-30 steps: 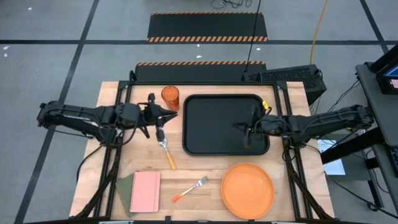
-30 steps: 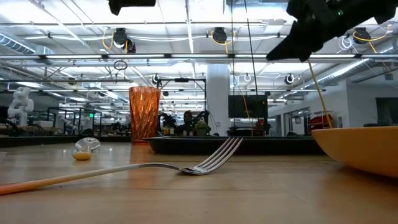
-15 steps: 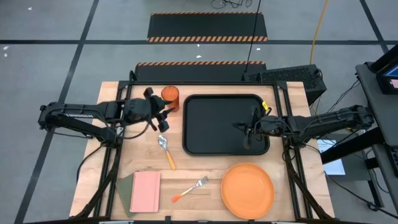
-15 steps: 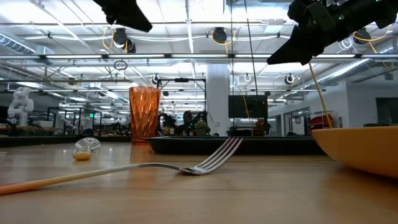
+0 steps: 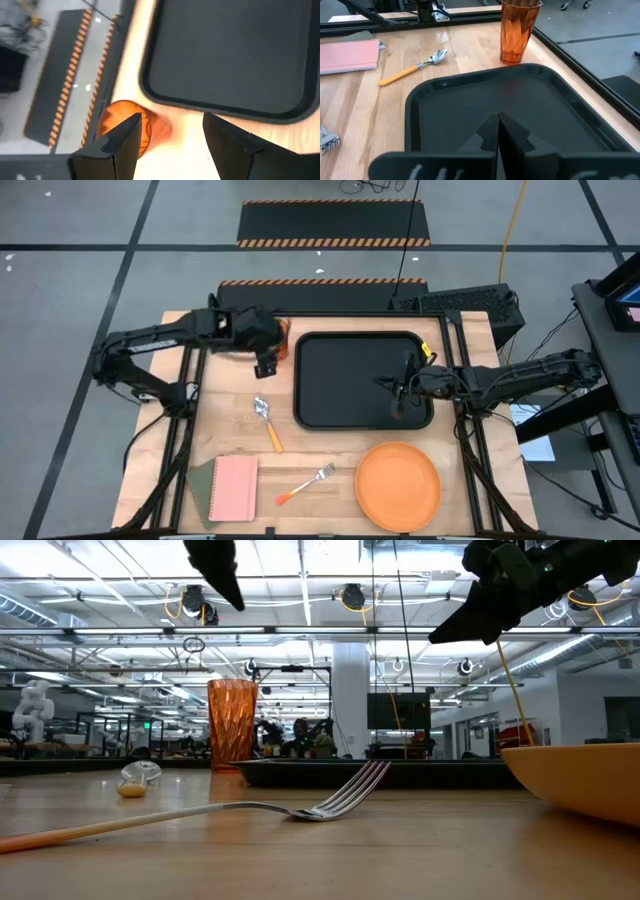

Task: Pick and place plate/cup/fork/spoon on tray
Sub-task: Put the orange cup on the black serving tray

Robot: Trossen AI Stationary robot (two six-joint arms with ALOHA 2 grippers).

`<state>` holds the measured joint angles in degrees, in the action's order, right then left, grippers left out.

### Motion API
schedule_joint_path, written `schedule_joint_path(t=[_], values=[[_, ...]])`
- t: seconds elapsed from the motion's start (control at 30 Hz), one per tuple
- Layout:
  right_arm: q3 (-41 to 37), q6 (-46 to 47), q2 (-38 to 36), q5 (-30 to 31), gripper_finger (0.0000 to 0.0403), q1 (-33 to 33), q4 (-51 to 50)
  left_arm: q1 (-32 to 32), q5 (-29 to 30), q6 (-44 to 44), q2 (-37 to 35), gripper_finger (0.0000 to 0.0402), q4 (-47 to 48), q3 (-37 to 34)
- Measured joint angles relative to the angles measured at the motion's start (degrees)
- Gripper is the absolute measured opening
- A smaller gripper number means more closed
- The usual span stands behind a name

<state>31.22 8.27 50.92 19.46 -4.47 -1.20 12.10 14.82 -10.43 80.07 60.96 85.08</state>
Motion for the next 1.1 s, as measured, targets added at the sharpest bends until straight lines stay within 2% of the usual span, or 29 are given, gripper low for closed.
schedule_joint_path(t=[0.1,0.27,0.43,0.67,1.1], values=[[0.00,-0.13,-0.02,0.00,0.0000,0.00,-0.20,3.46,-2.15,-2.30,2.34,0.0216,1.97,0.89],[0.00,-0.39,-0.02,-0.02,0.0000,0.00,-0.83,8.99,-2.41,-4.97,6.30,0.0216,3.80,0.87],[0.00,-0.39,-0.02,-0.04,0.0000,0.00,-0.89,11.86,-3.81,-7.26,9.79,0.0216,4.23,0.85],[0.00,-0.39,-0.02,-0.07,0.0000,0.00,-1.88,13.50,-6.18,-8.64,12.81,0.0216,5.80,0.85],[0.00,0.00,-0.02,-0.26,0.0000,-0.71,-2.54,14.47,-6.22,-8.93,16.02,0.0216,4.91,-0.32]])
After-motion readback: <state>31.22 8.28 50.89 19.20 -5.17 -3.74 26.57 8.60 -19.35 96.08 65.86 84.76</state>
